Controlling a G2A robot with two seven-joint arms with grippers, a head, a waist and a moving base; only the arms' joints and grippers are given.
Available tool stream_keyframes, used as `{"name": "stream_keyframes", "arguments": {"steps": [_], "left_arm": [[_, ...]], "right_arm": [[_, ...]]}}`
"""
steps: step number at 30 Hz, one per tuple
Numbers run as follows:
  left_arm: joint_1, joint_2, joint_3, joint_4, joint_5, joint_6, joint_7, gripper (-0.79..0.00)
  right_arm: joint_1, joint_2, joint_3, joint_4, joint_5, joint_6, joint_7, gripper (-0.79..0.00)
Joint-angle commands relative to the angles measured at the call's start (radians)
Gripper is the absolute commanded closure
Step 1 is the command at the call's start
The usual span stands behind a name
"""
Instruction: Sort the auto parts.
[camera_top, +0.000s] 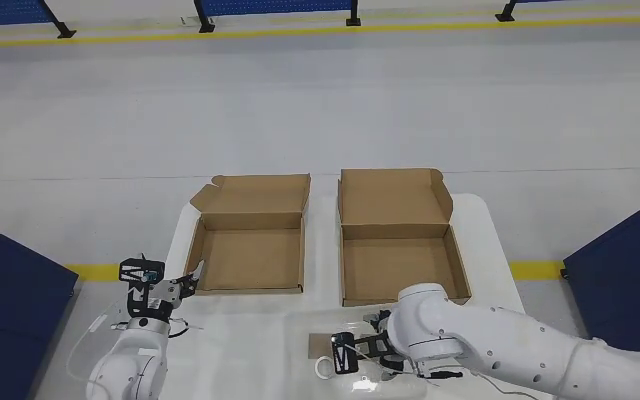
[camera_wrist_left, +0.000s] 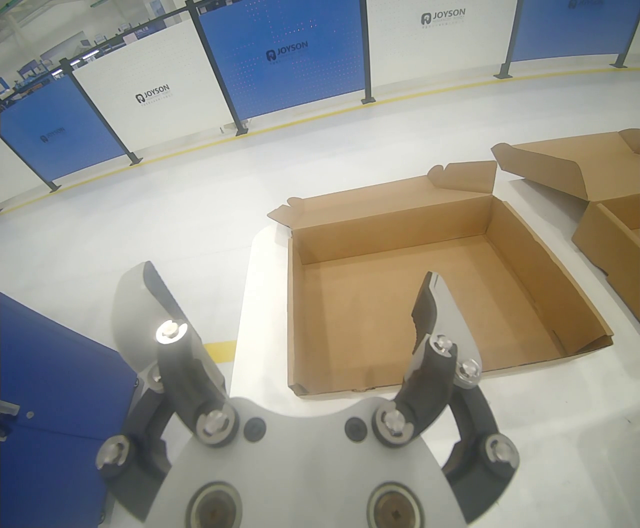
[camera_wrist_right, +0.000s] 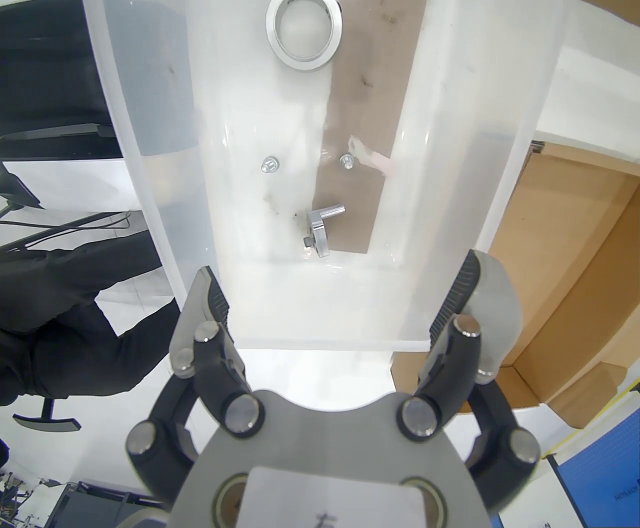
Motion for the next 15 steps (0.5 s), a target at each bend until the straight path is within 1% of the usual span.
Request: {"name": "stream_keyframes", "arguments": {"steps": [1,8,15], "left_arm": [[0.000,0.000,0.000,0.000,0.000,0.000,0.000,-0.785],[0.000,0.000,0.000,0.000,0.000,0.000,0.000,-0.785],[0.000,0.000,0.000,0.000,0.000,0.000,0.000,-0.785]], "right_arm": [[-0.013,0.000,-0.003,0.005,-0.013,0.002,-0.002,-0.785],[-0.053,-0.003,-0.007,0.031,-0.035,0.018,-0.006,-0.785],[-0.056,-0.003,-0.008,0.032,-0.035,0.011,-0.010,-0.785]]}}
